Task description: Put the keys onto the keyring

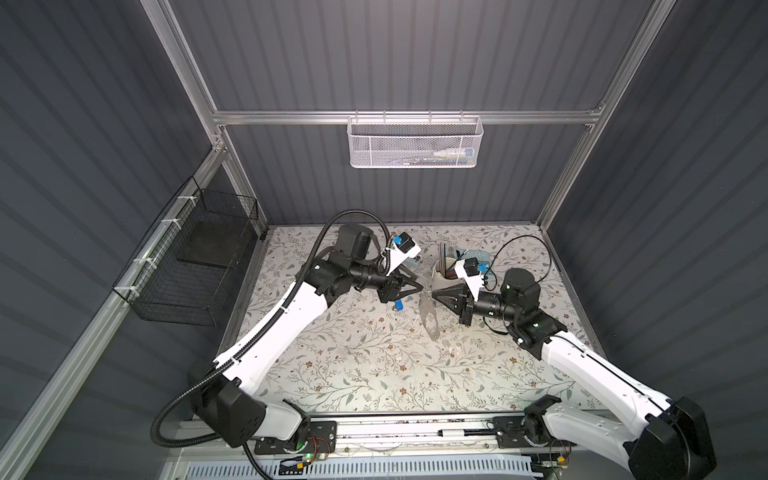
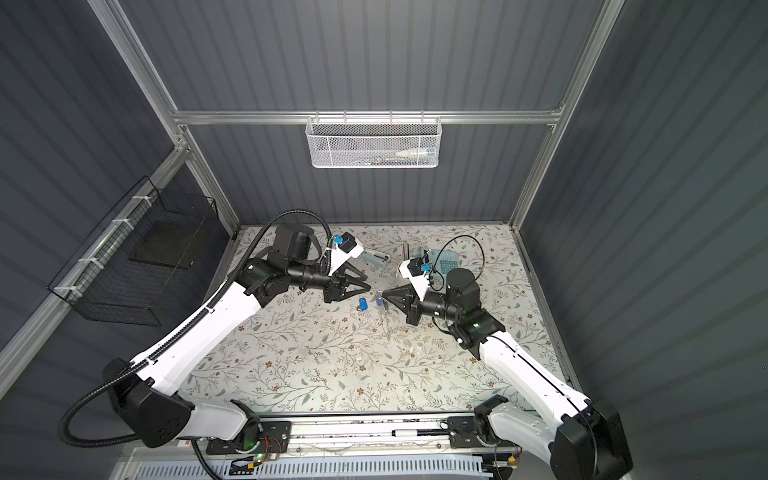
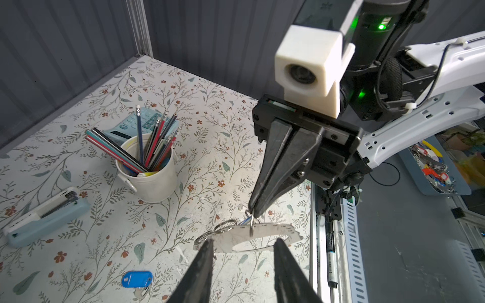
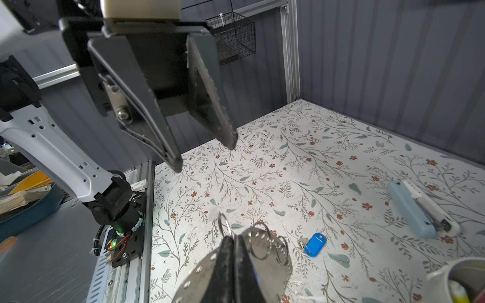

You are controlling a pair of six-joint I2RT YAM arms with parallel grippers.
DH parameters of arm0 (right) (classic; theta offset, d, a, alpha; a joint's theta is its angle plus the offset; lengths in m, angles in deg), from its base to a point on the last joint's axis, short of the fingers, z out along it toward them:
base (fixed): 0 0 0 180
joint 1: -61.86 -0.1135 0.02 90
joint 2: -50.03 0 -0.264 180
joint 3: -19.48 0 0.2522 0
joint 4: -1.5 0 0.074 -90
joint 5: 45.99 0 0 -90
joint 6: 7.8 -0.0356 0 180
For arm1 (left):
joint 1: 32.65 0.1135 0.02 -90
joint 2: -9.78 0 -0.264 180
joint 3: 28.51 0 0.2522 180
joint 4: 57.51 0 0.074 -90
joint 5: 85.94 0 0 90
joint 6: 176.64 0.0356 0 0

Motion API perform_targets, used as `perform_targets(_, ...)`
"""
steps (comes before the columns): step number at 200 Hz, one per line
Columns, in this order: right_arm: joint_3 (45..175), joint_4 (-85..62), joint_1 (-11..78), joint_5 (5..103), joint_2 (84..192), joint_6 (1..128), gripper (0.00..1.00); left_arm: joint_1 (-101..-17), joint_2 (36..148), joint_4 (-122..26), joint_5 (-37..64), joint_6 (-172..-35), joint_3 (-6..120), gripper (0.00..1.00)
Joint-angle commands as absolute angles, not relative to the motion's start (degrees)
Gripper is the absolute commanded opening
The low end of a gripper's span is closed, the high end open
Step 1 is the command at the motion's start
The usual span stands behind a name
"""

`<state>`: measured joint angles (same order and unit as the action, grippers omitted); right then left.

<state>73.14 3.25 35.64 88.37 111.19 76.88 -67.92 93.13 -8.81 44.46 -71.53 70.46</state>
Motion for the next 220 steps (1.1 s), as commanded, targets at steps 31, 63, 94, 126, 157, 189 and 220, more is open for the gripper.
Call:
perform_targets(31, 72.5, 7.6, 35.8, 88.3, 110.2, 77.5, 0.0, -71.8, 99.5, 5.5, 43.0, -65.1, 80.7, 0.35)
perform_targets(63, 71.8, 8.1, 35.8, 88.4, 109.8, 77.2, 0.0, -73.1, 102.2, 7.6, 40.2, -65.0, 83.2, 0.28)
perform_targets(94, 71.3, 8.5, 35.8, 88.6, 109.7, 76.9, 0.0, -73.7, 103.9, 8.2, 37.4, -65.6, 84.8, 0.18)
perform_targets(126, 70.7, 9.1, 35.8, 88.4, 109.5, 76.7, 0.0, -73.9, 104.7, 9.0, 36.5, -65.7, 85.7, 0.12)
perform_targets(157, 70.6, 9.2, 35.8, 88.2, 109.5, 76.7, 0.0, -74.0, 105.1, 9.4, 36.3, -65.8, 85.7, 0.1)
perform_targets(189, 70.8, 9.2, 35.8, 88.3, 109.6, 76.6, 0.0, -74.4, 105.4, 9.8, 36.6, -65.8, 85.6, 0.1)
perform_targets(220, 70.7, 9.5, 35.8, 88.5, 109.6, 76.4, 0.0, -74.7, 105.5, 9.7, 36.5, -65.9, 85.6, 0.07)
